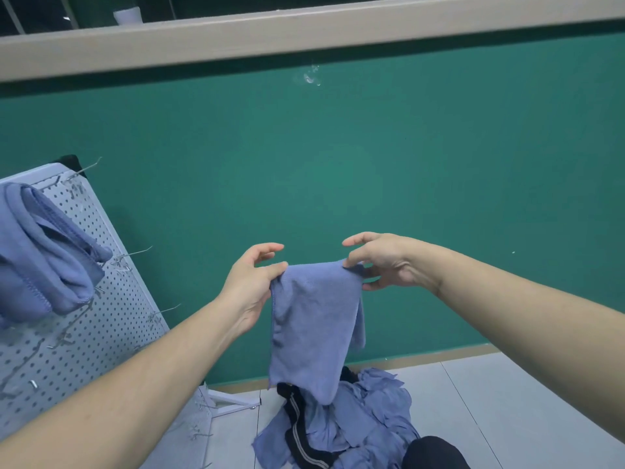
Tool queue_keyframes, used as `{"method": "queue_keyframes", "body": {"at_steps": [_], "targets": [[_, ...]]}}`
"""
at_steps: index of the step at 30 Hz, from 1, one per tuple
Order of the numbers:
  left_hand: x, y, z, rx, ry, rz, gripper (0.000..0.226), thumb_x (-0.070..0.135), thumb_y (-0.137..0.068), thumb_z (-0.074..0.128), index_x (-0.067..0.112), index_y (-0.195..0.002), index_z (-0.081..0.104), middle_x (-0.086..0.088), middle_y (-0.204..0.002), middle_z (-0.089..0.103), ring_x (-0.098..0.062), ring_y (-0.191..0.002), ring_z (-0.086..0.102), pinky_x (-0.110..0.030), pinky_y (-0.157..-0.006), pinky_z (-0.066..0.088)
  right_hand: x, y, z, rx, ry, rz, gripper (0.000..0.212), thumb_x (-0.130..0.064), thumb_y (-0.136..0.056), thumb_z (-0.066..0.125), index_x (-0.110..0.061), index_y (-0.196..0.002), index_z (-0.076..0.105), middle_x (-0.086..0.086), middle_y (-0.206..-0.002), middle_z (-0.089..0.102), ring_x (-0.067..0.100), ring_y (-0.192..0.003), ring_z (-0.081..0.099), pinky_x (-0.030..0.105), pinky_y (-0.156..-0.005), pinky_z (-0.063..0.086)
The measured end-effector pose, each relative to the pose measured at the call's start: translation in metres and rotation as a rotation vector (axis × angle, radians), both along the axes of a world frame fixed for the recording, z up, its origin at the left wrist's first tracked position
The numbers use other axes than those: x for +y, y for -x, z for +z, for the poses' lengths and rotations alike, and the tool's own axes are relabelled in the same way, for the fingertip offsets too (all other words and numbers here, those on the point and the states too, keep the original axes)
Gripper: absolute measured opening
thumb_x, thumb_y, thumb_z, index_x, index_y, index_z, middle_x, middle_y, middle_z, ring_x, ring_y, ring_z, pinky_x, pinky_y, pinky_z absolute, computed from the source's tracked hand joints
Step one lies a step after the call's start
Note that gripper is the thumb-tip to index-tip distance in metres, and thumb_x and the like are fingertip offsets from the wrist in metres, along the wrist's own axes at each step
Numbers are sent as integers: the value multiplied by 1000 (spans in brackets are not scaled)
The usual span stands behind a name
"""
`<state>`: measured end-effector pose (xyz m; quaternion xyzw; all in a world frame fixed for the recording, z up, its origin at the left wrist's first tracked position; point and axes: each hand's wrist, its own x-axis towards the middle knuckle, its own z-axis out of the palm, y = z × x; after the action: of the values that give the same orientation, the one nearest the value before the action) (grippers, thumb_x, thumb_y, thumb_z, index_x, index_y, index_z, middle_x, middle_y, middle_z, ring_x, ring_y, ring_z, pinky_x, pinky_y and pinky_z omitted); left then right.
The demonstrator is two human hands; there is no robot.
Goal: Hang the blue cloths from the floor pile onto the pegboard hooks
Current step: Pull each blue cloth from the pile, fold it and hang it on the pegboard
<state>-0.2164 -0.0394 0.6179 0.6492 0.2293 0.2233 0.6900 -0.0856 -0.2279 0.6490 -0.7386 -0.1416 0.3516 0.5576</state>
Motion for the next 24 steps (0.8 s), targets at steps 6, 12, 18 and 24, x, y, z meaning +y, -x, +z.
{"method": "queue_keyframes", "body": {"at_steps": [6, 12, 18, 24], "targets": [[6, 5, 11, 72, -74, -149, 33, -10, -79, 75, 15, -101, 73, -6, -109, 73, -19, -96, 69, -32, -90, 54, 0, 4, 7, -56, -39, 49, 59, 6, -84, 70, -30, -127, 52, 4, -93, 58, 16, -73, 52, 29, -65, 42], [10, 10, 16, 244, -467, -264, 43, -7, -78, 75, 28, -102, 74, 7, -108, 74, -9, -104, 67, -19, -89, 47, -2, 4, 5, -348, 217, 266, 44, -5, -77, 82, -28, -111, 66, 9, -112, 63, 19, -94, 52, 29, -75, 42], [9, 10, 20, 409, -710, -307, 44, -2, -85, 64, 24, -119, 73, 18, -117, 69, -4, -112, 63, -18, -95, 45, 0, 5, 2, -733, 455, 240, 6, -20, -83, 76, -25, -84, 73, -7, -87, 68, 15, -85, 60, 24, -66, 47], [8, 11, 31, 381, -843, -222, 23, 11, -85, 69, 26, -99, 80, 17, -93, 74, -5, -93, 67, -21, -80, 51, -8, 1, -1, -499, 237, 224, 8, -27, -91, 64, -24, -96, 69, -7, -103, 71, 13, -98, 64, 35, -83, 43]]}}
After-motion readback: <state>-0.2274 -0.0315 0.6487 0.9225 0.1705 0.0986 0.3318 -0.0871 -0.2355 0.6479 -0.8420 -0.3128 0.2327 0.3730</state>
